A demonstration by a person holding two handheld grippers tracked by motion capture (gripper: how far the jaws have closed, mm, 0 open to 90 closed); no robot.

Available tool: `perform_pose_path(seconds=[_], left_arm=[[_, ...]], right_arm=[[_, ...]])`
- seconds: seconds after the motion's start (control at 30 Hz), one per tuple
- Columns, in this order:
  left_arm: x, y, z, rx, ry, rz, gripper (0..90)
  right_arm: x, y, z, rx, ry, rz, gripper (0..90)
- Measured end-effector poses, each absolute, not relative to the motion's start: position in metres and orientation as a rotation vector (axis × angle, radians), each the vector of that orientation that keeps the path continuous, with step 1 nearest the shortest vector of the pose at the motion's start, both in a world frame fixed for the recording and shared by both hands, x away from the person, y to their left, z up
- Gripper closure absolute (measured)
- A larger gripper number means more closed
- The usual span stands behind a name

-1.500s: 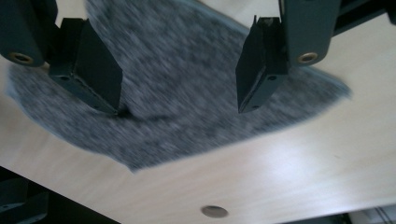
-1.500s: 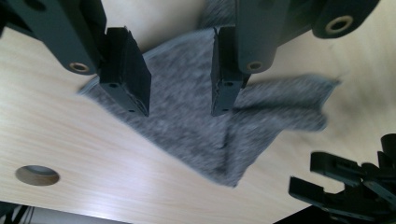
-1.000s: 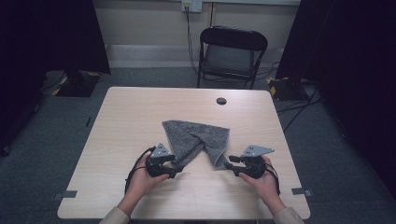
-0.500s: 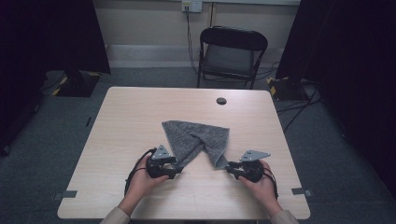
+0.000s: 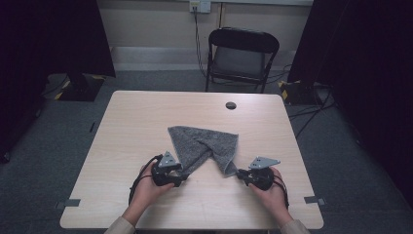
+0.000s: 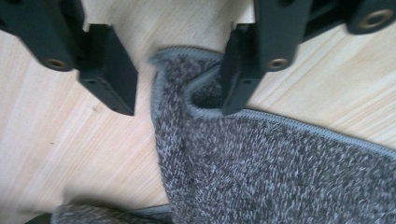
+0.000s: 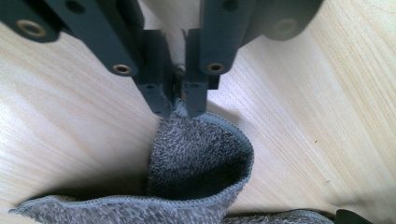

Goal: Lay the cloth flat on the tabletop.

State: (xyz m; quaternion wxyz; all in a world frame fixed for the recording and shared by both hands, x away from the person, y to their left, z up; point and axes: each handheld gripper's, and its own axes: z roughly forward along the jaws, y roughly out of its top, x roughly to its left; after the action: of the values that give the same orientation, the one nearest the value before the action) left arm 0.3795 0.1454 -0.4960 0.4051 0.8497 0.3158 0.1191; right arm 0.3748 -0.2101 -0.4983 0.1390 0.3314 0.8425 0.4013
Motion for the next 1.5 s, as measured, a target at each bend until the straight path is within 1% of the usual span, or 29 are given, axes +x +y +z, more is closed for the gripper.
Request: perform_pose_path(seconds=[0.07,0.2,0.27,0.4,0.43,0.63,0.83,0.93,1.0,1.03,1.07,1.13,1.33,1.5], left_arm=[[0.379,0.147,-0.493,2.142,0.806,0.269,45.8],[0.374,0.153,-0.474,2.107,0.780,0.265,45.9],[0.371,0.152,-0.470,2.101,0.766,0.260,45.9],[0.368,0.146,-0.475,2.134,0.741,0.228,46.9],[0.367,0.144,-0.477,2.142,0.740,0.221,48.9],[0.368,0.140,-0.492,2.193,0.746,0.237,53.8],[0.372,0.140,-0.493,2.193,0.765,0.296,66.1],[0.374,0.140,-0.492,2.206,0.783,0.313,76.1],[0.376,0.142,-0.491,2.205,0.795,0.307,81.5],[0.377,0.143,-0.491,2.197,0.809,0.292,86.1],[0.377,0.145,-0.490,2.203,0.808,0.293,88.8],[0.378,0.149,-0.485,2.185,0.831,0.279,89.1],[0.379,0.167,-0.467,2.124,0.845,0.294,89.6],[0.375,0.180,-0.463,2.100,0.862,0.282,89.6]], right_arm=[[0.375,-0.210,-0.498,0.965,2.438,1.166,85.6],[0.376,-0.213,-0.498,0.988,2.442,1.196,87.0],[0.377,-0.213,-0.498,0.993,2.443,1.211,87.6],[0.378,-0.212,-0.495,1.007,2.452,1.228,88.2],[0.377,-0.212,-0.493,1.001,2.448,1.234,88.3],[0.376,-0.211,-0.492,1.007,2.449,1.247,88.3],[0.376,-0.213,-0.493,1.016,2.449,1.271,88.3],[0.377,-0.215,-0.492,1.036,2.441,1.289,88.3],[0.378,-0.216,-0.492,1.035,2.442,1.292,88.3],[0.378,-0.217,-0.492,1.038,2.442,1.290,88.3],[0.378,-0.218,-0.491,1.043,2.436,1.294,88.3],[0.379,-0.219,-0.490,1.044,2.433,1.298,88.3],[0.383,-0.233,-0.483,1.093,2.412,1.340,88.2],[0.382,-0.243,-0.480,1.132,2.421,1.355,88.1]])
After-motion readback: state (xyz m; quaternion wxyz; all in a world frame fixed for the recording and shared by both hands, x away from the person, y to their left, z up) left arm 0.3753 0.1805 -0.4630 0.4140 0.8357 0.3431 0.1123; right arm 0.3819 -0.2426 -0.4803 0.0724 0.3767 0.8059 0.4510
